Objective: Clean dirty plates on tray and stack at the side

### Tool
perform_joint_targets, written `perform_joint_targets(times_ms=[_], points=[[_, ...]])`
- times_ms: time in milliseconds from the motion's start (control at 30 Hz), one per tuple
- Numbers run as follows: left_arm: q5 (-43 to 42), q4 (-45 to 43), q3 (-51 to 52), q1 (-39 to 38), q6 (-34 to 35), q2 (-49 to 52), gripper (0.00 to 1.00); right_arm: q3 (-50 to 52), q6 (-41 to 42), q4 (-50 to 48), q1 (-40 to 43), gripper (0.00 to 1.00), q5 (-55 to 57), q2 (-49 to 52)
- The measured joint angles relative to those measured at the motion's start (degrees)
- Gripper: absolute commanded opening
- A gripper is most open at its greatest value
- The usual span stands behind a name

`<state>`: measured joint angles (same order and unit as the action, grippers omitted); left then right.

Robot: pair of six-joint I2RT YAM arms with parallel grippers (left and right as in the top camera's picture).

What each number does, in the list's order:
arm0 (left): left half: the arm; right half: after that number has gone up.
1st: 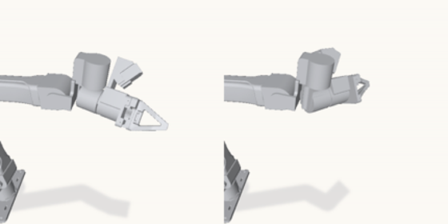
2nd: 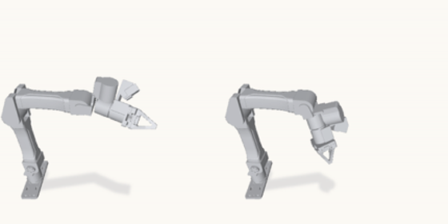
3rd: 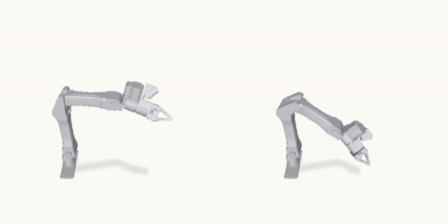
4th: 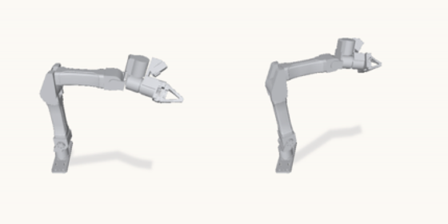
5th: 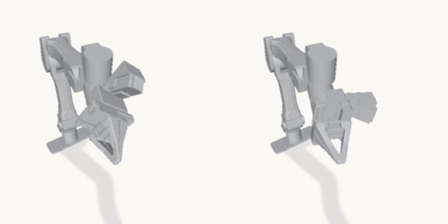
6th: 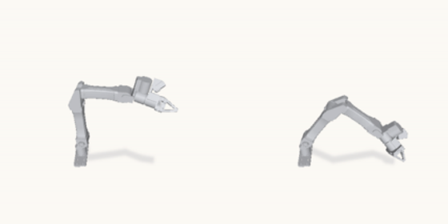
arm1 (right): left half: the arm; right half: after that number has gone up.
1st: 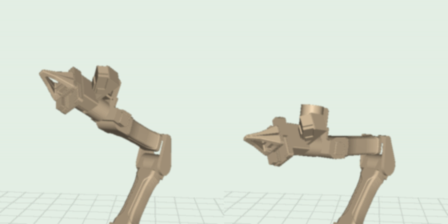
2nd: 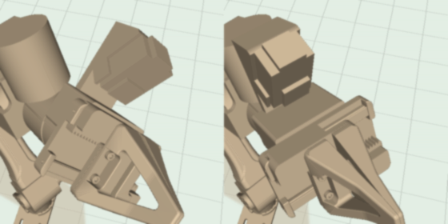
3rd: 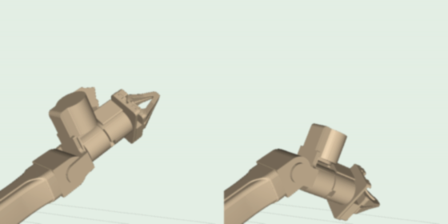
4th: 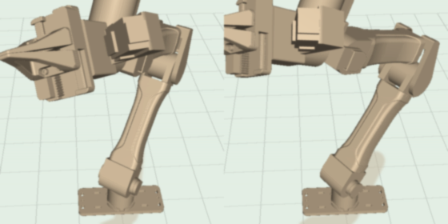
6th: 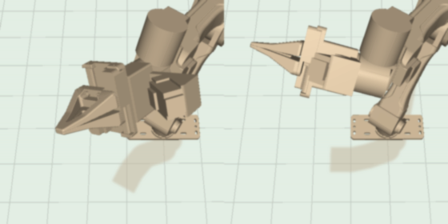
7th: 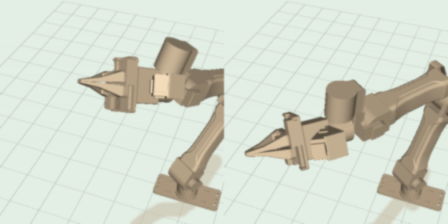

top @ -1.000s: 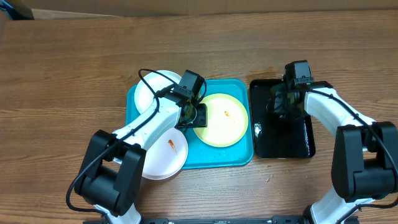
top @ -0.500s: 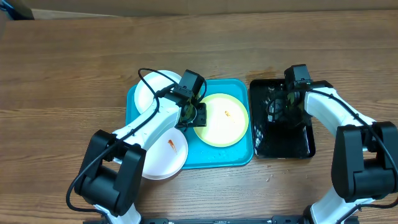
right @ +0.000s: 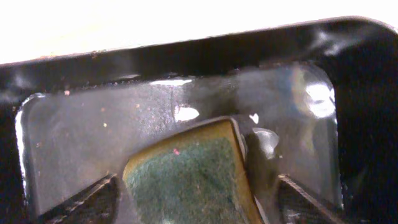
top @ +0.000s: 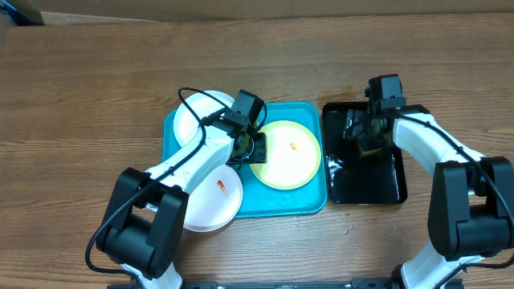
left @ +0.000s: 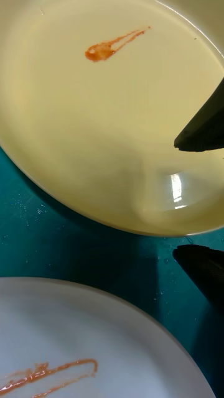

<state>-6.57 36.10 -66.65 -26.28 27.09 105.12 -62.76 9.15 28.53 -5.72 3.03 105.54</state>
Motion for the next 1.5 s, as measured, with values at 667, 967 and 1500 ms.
perform_joint_targets(times_ms=[667, 967, 1500], points=[[0.9, -0.6, 0.0, 0.0, 0.0, 0.0, 0.56, 0.9, -0.2, 0.7, 0.0, 0.70, -0.3, 0.0], [0.9, -0.6, 0.0, 0.0, 0.0, 0.0, 0.56, 0.9, 0.0, -0.8, 0.0, 0.93, -0.2, 0.0], [1.1, -0.6, 0.0, 0.0, 0.0, 0.0, 0.58, -0.6, 0.0, 9.7, 0.0, 0.82, -0.3, 0.1]])
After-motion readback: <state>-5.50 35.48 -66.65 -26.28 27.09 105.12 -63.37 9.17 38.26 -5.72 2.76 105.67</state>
